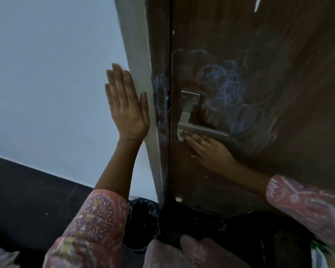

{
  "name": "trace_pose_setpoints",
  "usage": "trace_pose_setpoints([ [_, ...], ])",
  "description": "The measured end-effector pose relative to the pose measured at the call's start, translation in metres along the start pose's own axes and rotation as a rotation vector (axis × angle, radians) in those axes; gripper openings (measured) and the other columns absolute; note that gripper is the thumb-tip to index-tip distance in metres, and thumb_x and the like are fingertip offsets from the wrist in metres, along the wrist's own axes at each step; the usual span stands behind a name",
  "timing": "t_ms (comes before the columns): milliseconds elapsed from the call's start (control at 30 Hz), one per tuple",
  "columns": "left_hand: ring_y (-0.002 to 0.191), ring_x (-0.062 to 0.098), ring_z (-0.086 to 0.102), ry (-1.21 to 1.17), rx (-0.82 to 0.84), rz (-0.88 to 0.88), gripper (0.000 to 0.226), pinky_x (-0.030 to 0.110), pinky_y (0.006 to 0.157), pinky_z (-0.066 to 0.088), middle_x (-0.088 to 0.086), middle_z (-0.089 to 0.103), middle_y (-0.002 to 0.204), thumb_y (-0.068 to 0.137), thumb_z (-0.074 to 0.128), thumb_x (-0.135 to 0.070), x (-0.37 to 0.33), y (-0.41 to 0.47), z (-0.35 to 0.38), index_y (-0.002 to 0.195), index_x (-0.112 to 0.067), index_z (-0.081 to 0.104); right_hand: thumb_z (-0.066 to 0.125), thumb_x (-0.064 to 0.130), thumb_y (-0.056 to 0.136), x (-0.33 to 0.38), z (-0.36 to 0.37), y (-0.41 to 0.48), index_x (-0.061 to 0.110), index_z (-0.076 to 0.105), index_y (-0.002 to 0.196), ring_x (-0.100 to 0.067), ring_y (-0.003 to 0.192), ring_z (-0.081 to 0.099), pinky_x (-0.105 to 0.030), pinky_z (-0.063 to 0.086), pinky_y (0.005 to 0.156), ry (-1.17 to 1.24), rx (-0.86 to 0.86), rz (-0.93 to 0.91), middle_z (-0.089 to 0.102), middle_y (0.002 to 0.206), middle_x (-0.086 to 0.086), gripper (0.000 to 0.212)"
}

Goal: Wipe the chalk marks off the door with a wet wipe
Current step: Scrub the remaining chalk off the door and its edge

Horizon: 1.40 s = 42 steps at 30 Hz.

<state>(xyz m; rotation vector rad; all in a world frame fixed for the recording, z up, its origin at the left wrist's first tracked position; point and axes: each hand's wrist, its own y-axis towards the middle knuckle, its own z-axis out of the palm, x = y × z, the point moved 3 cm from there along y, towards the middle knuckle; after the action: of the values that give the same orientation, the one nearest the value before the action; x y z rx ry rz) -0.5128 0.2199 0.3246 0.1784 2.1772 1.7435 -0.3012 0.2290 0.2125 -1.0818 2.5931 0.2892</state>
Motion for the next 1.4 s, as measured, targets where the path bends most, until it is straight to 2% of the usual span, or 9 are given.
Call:
trace_pose_setpoints([
  [133, 0.146, 0.030, 0.008, -0.008, 0.006, -0.006, 0.050, 0.032, 0.121, 0.005, 0.041, 0.033, 0.135, 0.093, 0.045, -0.010, 0.003, -0.002, 0.000, 0.134, 0.009, 0.023, 0.038, 0.033, 0.100, 0.026, 0.010, 0.029, 0.008, -0.010, 0.147, -0.019, 0.144, 0.000, -0.036, 0.002, 0.119, -0.020, 0.084, -0.097, -0.006, 0.158, -0.006, 0.071],
  [233, 0.147, 0.017, -0.001, -0.006, -0.021, 0.003, 0.051, 0.033, 0.121, 0.006, 0.034, 0.028, 0.138, 0.094, 0.045, -0.011, 0.004, -0.003, 0.000, 0.136, 0.008, 0.024, 0.042, 0.042, 0.096, 0.017, 0.017, 0.005, 0.011, -0.002, 0.145, -0.015, 0.144, 0.009, -0.032, -0.002, 0.117, -0.258, 0.035, -0.087, 0.002, 0.156, -0.001, 0.073],
  [367, 0.146, 0.010, -0.006, 0.025, -0.016, 0.034, 0.069, 0.033, 0.121, 0.006, 0.029, 0.023, 0.140, 0.095, 0.043, -0.012, 0.004, -0.002, 0.001, 0.152, -0.011, 0.005, 0.056, 0.047, 0.087, 0.015, 0.005, -0.004, 0.020, 0.021, 0.141, -0.010, 0.137, 0.030, -0.027, 0.018, 0.116, -0.274, -0.152, -0.029, 0.025, 0.150, 0.007, 0.071],
  [467, 0.146, 0.010, -0.005, 0.007, -0.031, 0.025, 0.055, 0.032, 0.121, 0.006, 0.030, 0.026, 0.138, 0.093, 0.044, -0.012, 0.004, -0.002, 0.002, 0.140, 0.005, 0.022, 0.055, 0.045, 0.086, 0.026, -0.007, 0.029, 0.021, 0.028, 0.141, -0.008, 0.136, 0.033, -0.026, 0.027, 0.112, -0.243, -0.263, -0.022, 0.025, 0.149, 0.008, 0.066],
  [633, 0.146, 0.009, -0.005, 0.006, -0.037, 0.005, 0.050, 0.032, 0.121, 0.006, 0.036, 0.031, 0.135, 0.093, 0.045, -0.011, 0.005, -0.002, 0.001, 0.134, 0.009, 0.025, 0.027, 0.043, 0.100, 0.032, 0.021, 0.024, 0.001, -0.013, 0.139, -0.016, 0.143, -0.001, -0.032, 0.000, 0.116, -0.605, -0.067, -0.261, -0.016, 0.150, -0.005, 0.070],
  [800, 0.146, 0.011, -0.004, 0.010, -0.042, -0.011, 0.049, 0.031, 0.121, 0.005, 0.028, 0.025, 0.138, 0.093, 0.043, -0.012, 0.003, -0.003, 0.002, 0.134, 0.008, 0.025, 0.040, 0.049, 0.094, 0.012, 0.024, -0.015, 0.020, 0.001, 0.143, -0.012, 0.142, 0.015, -0.032, 0.004, 0.115, -0.556, -0.119, -0.135, -0.002, 0.149, 0.005, 0.069],
  [967, 0.134, 0.044, 0.020, -0.007, -0.021, 0.002, 0.050, 0.031, 0.120, 0.004, 0.033, 0.028, 0.136, 0.092, 0.044, -0.011, 0.003, -0.003, 0.004, 0.134, 0.009, 0.025, 0.044, 0.053, 0.090, 0.038, 0.000, 0.041, 0.022, 0.018, 0.140, -0.009, 0.139, 0.025, -0.029, 0.009, 0.114, -0.450, -0.275, -0.098, 0.020, 0.151, 0.008, 0.064],
  [1200, 0.145, 0.009, -0.007, 0.000, -0.023, -0.008, 0.062, 0.032, 0.121, 0.005, 0.036, 0.029, 0.136, 0.093, 0.044, -0.012, 0.005, -0.004, 0.002, 0.147, -0.003, 0.017, 0.046, 0.057, 0.091, 0.055, 0.031, 0.037, 0.025, 0.026, 0.144, -0.006, 0.137, 0.028, -0.024, 0.022, 0.114, -0.421, -0.062, -0.224, 0.031, 0.149, 0.014, 0.065],
  [1400, 0.146, 0.009, -0.005, 0.005, -0.041, 0.029, 0.072, 0.033, 0.121, 0.006, 0.036, 0.031, 0.135, 0.092, 0.044, -0.011, 0.005, -0.005, 0.003, 0.152, -0.017, 0.006, 0.018, 0.038, 0.099, 0.054, 0.018, 0.050, -0.011, -0.005, 0.139, -0.029, 0.143, -0.004, -0.038, -0.007, 0.117, -0.849, -0.136, -0.268, 0.000, 0.157, -0.014, 0.068],
])
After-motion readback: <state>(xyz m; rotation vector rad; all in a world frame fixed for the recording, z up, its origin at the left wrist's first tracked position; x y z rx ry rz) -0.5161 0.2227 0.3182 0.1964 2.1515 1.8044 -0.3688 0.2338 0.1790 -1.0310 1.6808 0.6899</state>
